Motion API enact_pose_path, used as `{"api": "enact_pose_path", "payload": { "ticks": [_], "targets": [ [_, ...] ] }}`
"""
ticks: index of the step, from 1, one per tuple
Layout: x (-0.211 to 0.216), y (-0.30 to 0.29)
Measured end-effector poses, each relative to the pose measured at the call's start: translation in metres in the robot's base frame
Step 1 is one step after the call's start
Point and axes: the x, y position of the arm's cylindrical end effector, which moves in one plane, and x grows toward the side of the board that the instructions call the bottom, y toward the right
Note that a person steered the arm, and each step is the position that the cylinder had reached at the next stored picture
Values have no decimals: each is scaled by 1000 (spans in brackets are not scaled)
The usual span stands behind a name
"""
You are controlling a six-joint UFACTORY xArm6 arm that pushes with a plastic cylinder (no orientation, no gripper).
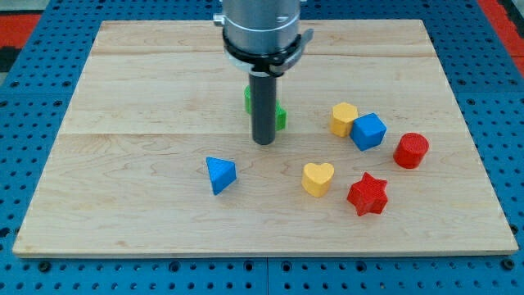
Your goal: Push the green star and green circle towards the center left
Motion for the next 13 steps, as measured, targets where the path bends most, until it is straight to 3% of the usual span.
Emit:
{"api": "enact_pose_path", "payload": {
  "ticks": [1,4,5,6,7,9,10,11,13],
  "targets": [
    [-19,19],
    [-32,-74],
    [-13,-46],
    [-42,7],
    [-71,25],
    [-76,-29],
    [-76,-28],
    [-78,44],
    [-113,30]
  ]
}}
